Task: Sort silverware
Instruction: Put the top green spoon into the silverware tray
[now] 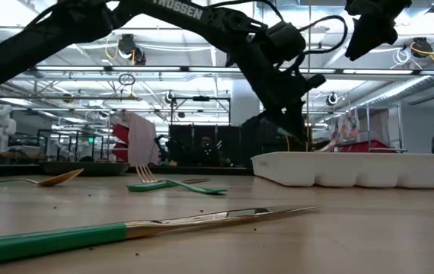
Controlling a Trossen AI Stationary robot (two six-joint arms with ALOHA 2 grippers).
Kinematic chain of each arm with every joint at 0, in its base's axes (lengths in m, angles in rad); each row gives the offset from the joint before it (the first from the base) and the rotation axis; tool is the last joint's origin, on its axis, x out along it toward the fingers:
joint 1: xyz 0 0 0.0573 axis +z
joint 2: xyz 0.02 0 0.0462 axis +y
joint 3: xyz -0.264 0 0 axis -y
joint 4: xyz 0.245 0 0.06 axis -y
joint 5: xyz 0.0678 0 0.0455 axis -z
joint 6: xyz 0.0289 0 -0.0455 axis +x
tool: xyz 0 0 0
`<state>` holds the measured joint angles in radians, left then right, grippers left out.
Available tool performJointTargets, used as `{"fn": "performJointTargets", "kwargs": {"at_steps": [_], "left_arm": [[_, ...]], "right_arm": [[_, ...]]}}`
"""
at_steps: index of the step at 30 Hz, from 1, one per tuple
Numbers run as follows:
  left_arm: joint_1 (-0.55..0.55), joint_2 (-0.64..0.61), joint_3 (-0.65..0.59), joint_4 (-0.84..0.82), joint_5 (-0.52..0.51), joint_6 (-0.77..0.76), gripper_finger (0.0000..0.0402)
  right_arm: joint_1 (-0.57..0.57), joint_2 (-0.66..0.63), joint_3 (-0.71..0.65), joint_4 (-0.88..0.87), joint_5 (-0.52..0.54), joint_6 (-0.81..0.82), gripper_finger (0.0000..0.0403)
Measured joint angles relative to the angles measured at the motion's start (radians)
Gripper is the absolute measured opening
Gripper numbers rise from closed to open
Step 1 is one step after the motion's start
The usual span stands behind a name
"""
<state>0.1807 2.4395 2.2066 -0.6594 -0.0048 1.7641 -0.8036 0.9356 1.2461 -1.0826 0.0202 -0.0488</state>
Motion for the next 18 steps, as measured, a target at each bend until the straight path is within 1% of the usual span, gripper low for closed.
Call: {"fn": "performJointTargets", "kwargs": {"at_steps": [5, 10, 18], "left_arm": [[0.0, 0.043, 0.054, 0.002, 0.0, 0.003, 0.0009], [0.004, 0.045, 0.057, -0.016, -0.025, 0.004, 0.0009], [0.012, 0.045, 0.057, -0.083, -0.035, 0.007, 0.0009]], "right_arm": [[0.0, -0.006, 0.0, -0.013, -0.001, -0.014, 0.0146], [0.0, -0.011, 0.0, -0.02, 0.0, -0.019, 0.0146], [0.0, -0.012, 0.0, -0.02, 0.0, -0.019, 0.0146]]}}
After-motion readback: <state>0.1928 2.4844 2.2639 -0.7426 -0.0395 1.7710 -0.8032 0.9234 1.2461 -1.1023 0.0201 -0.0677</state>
